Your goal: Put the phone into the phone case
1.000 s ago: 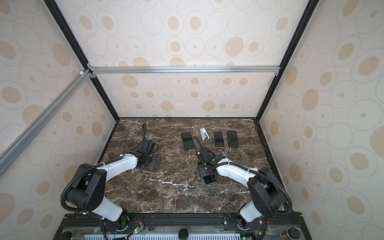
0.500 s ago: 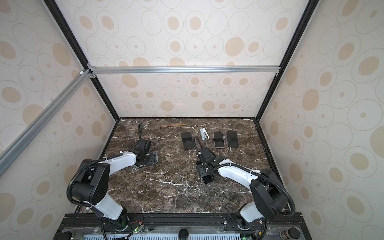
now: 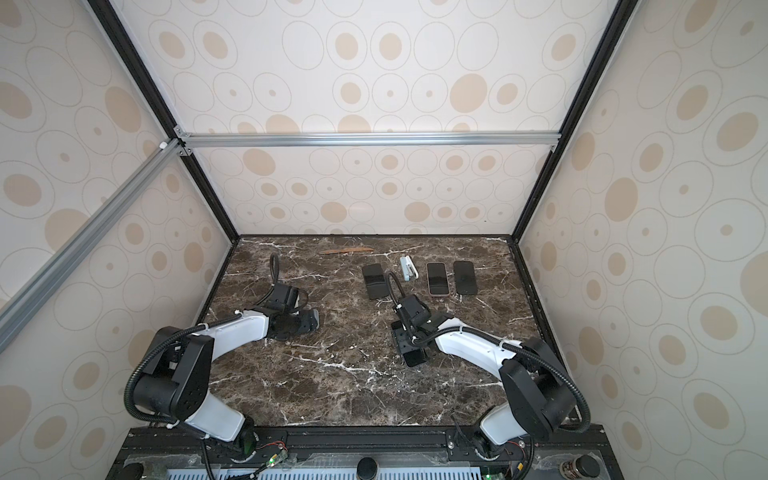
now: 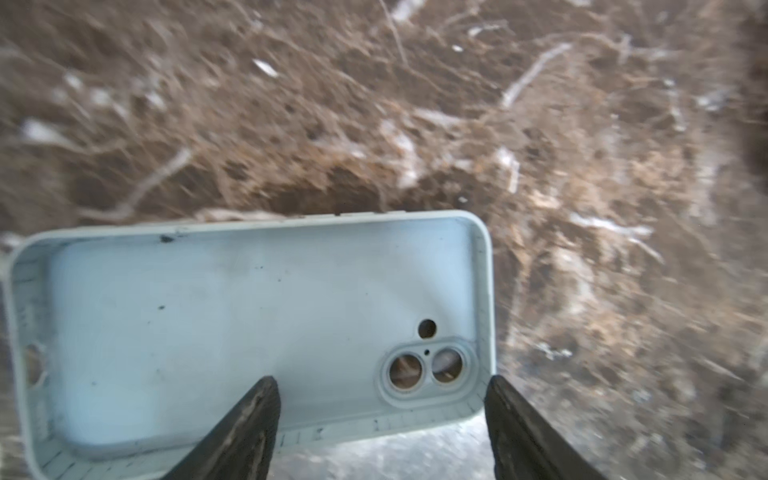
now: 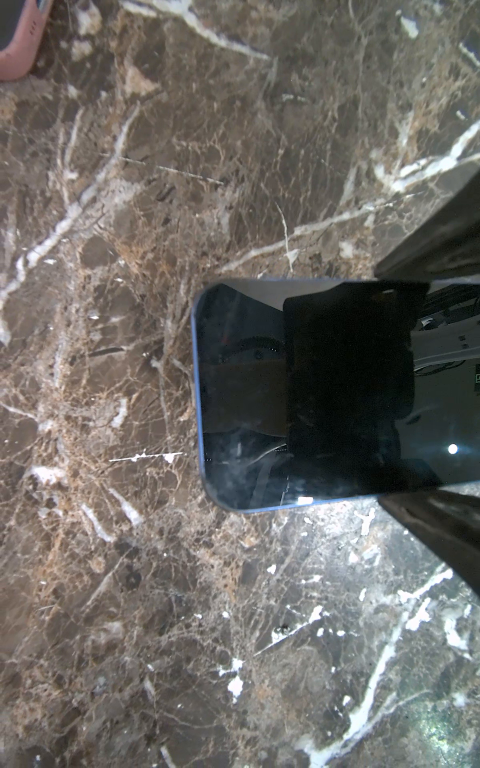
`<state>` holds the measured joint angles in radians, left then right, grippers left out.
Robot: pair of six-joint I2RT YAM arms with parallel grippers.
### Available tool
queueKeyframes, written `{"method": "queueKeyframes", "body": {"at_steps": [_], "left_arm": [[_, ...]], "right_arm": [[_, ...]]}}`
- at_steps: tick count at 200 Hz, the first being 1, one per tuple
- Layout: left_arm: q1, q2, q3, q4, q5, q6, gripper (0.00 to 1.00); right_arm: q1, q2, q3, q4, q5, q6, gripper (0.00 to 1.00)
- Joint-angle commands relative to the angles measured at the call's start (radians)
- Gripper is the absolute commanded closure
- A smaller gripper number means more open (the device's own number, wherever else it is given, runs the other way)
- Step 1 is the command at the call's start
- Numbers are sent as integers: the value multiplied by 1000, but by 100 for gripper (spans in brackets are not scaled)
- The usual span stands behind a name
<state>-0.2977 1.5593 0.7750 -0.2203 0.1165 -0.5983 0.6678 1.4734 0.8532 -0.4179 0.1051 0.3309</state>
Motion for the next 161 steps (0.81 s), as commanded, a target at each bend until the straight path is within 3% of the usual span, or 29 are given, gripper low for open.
{"method": "queueKeyframes", "body": {"at_steps": [1, 32, 51, 67, 95, 109, 161], "left_arm": [[-62, -33, -17, 13, 84, -140, 21], [-145, -33, 8, 104, 148, -267, 20], [-163, -36, 57, 150, 161, -279, 19], [-159, -8, 159, 72, 115, -153, 19], [-150, 111, 335, -221, -76, 115, 19], [-151, 100, 304, -272, -133, 153, 20], [-154, -77, 77, -335, -137, 128, 21]], "right_arm": [[6, -21, 22, 21, 5, -10, 67], [7, -35, 13, 24, 15, -6, 67], [6, -46, 8, 19, 19, -4, 66], [6, -57, -1, 19, 20, -4, 66], [5, -75, -12, 15, 22, -2, 66], [6, -88, -14, 10, 27, -1, 66], [6, -112, -16, -12, 33, 7, 66]]}}
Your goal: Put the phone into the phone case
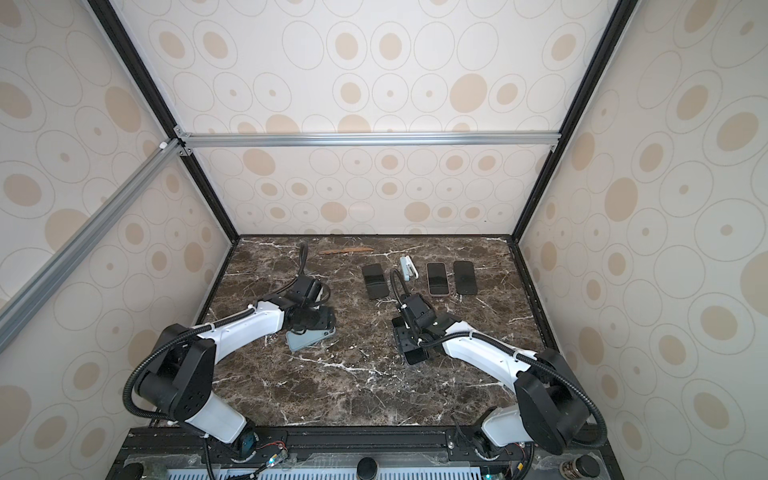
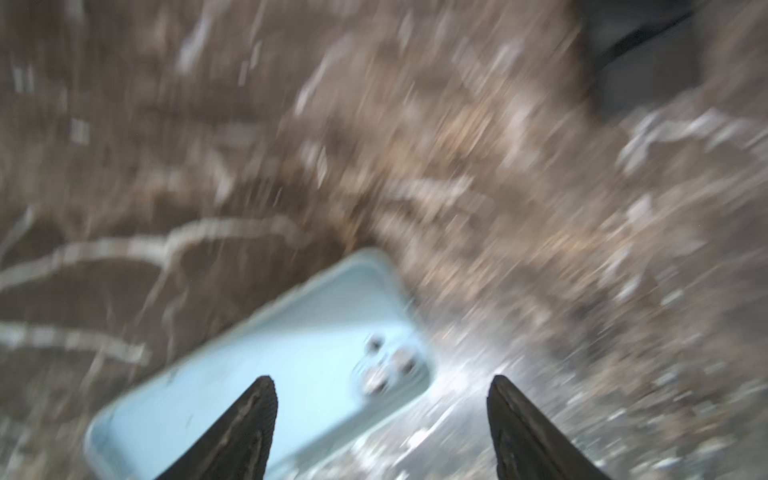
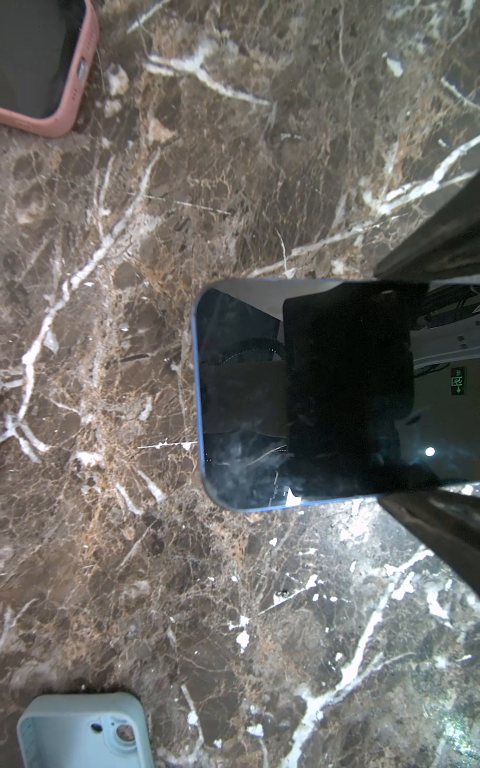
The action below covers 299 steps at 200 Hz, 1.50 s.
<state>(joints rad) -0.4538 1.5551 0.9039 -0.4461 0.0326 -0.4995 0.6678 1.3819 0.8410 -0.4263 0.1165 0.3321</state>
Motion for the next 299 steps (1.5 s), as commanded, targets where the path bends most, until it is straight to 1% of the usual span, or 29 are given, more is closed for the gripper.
{"method": "queueKeyframes", "body": {"at_steps": [1, 38, 48, 53, 84, 100, 111, 119, 136, 145, 170, 194, 232, 251, 274, 299], "left_arm": [[2, -75, -55, -110, -53, 29, 21], [3, -157, -194, -99, -25, -40, 22], [4, -169, -217, -90, -7, -56, 24], [4, -174, -227, -87, 6, -62, 26], [-16, -186, -227, -87, 77, -90, 28], [-34, -196, -204, -91, 78, -97, 28], [-38, -209, -183, -96, 62, -93, 27], [-38, -216, -165, -107, 27, -77, 26], [-35, -208, -120, -145, -100, -35, 25], [-30, -193, -93, -154, -146, -9, 24], [-3, -143, -78, -110, -175, 64, 22], [24, -69, -80, -81, -148, 91, 23], [23, -35, -90, -74, -122, 77, 27], [21, -33, -99, -86, -70, 51, 29], [17, -47, -120, -83, 27, 21, 30], [-5, -43, -131, -93, 69, 6, 32]], "right_arm": [[7, -20, -5, -3, 21, 5, 66], [5, -5, 0, -8, 21, -4, 66], [5, -2, 0, -5, 19, -5, 66], [6, 0, 0, -3, 18, -5, 66], [6, 11, -1, 8, -1, 12, 66], [6, 14, -1, 15, -9, 18, 66], [6, 16, -3, 15, -11, 19, 66], [6, 16, -2, 15, -12, 19, 66], [6, 12, -3, 15, -14, 16, 66], [6, 12, -5, 17, -15, 15, 66], [6, 12, -6, 15, -15, 9, 66], [4, 6, -2, 11, -16, 6, 66], [6, -18, -9, 3, -2, 6, 66], [6, -26, -14, 4, 2, 8, 65], [7, -24, -19, 4, 2, 8, 65], [6, -19, -20, 13, -2, 9, 65]]}}
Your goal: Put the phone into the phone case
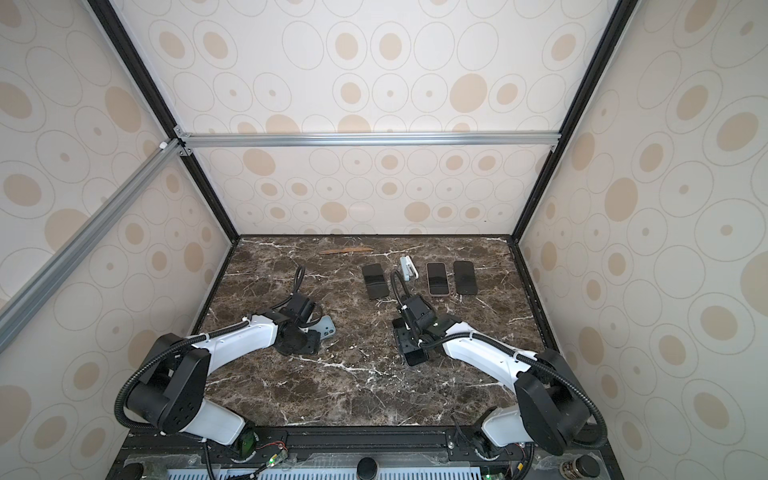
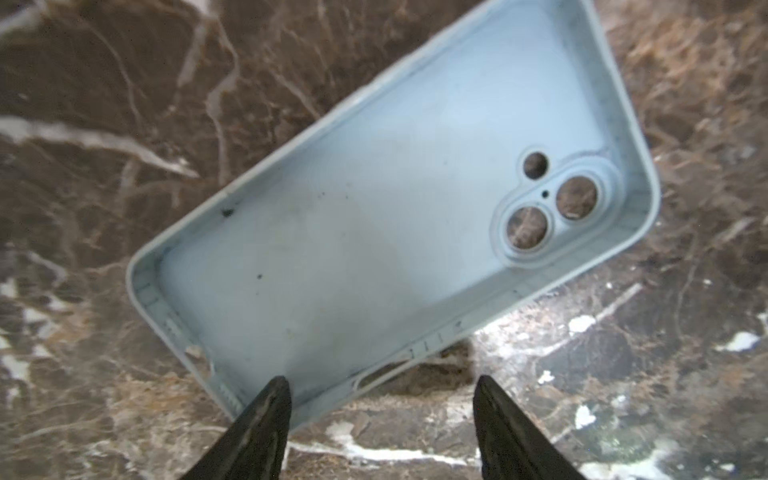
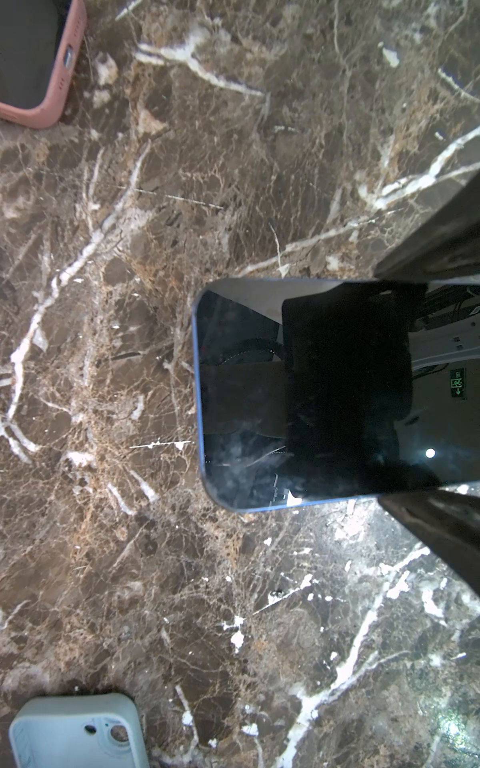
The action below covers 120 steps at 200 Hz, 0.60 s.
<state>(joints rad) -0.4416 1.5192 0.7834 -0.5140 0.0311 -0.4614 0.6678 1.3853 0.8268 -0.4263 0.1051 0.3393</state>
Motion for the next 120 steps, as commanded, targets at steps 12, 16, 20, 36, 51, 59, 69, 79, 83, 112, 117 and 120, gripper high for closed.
{"method": "queueKeyframes", "body": {"at_steps": [12, 16, 20, 36, 51, 59, 69, 79, 83, 112, 117, 120], "left_arm": [[-30, -1, -8, -29, 85, -41, 32], [-36, 2, -6, -28, 93, -46, 33], [-40, 4, -2, -27, 101, -52, 33], [-68, 14, 16, -11, 150, -79, 33], [-98, 26, 44, 17, 198, -112, 33], [-113, 35, 64, 34, 223, -133, 33], [-128, 48, 85, 64, 259, -163, 32], [-141, 64, 109, 101, 297, -192, 32], [-146, 73, 117, 113, 307, -202, 32], [-165, 138, 195, 239, 377, -267, 31], [-165, 158, 209, 261, 385, -274, 31], [-165, 171, 219, 269, 388, -277, 31]], "right_arm": [[6, -19, -7, 19, 7, 3, 65], [6, -17, -7, 18, 8, 3, 65], [7, -16, -6, 18, 5, 4, 65], [6, -14, -5, 20, 5, 3, 65], [5, -17, -5, 20, 8, 4, 65], [6, -20, -5, 20, 10, 4, 65], [7, -26, -8, 19, 15, 4, 65], [6, -32, -8, 14, 20, 5, 65], [6, -34, -9, 12, 22, 3, 65], [4, -56, -15, -4, 44, -1, 65], [5, -59, -17, -7, 48, 0, 65], [5, -64, -17, -10, 52, 0, 66]]}}
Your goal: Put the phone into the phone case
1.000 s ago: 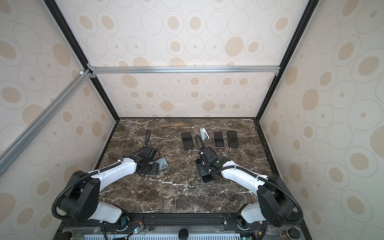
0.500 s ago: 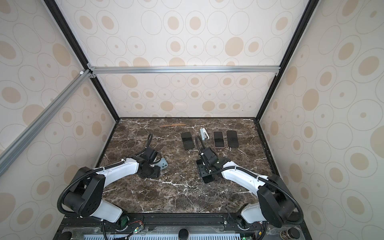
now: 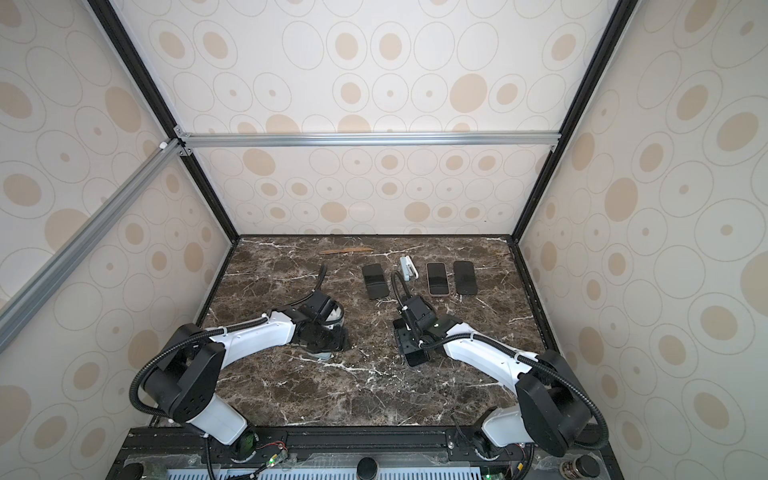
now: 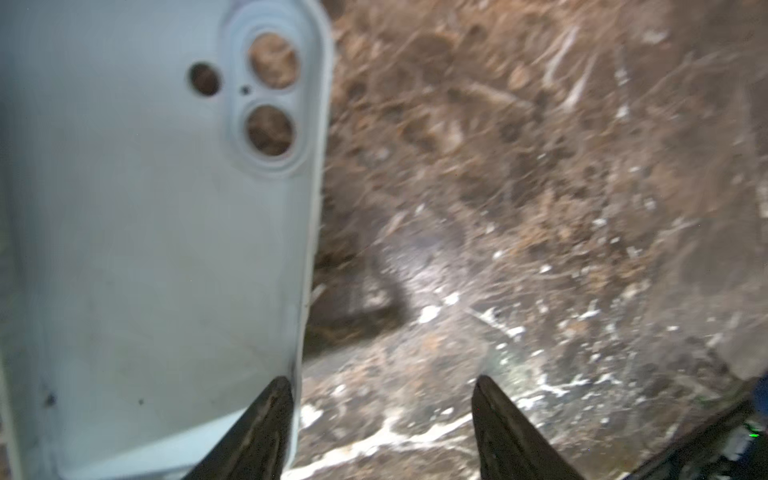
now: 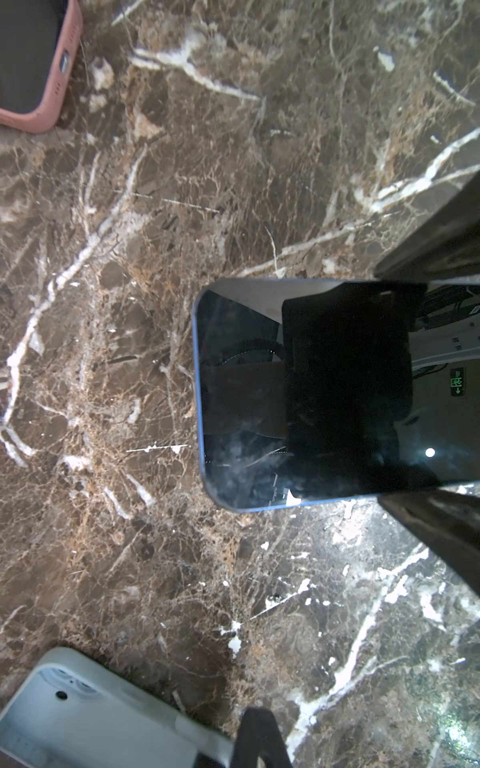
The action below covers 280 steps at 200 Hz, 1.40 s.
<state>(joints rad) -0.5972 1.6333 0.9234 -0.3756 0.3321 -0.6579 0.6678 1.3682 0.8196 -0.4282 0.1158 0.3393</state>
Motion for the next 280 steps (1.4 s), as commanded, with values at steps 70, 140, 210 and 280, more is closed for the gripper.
{"method": "queueKeyframes", "body": {"at_steps": [70, 140, 210, 280], "left_arm": [[31, 233, 431, -1, -128, 145, 29], [208, 317, 429, -55, -211, 372, 27], [218, 267, 332, -80, -359, 473, 37], [217, 158, 247, -61, -256, 536, 36]], "right_arm": [[4, -100, 4, -73, 74, -4, 65], [5, -73, 20, -74, 50, 17, 64], [6, -68, 23, -76, 50, 11, 64], [5, -53, 21, -63, 31, 20, 64]]}}
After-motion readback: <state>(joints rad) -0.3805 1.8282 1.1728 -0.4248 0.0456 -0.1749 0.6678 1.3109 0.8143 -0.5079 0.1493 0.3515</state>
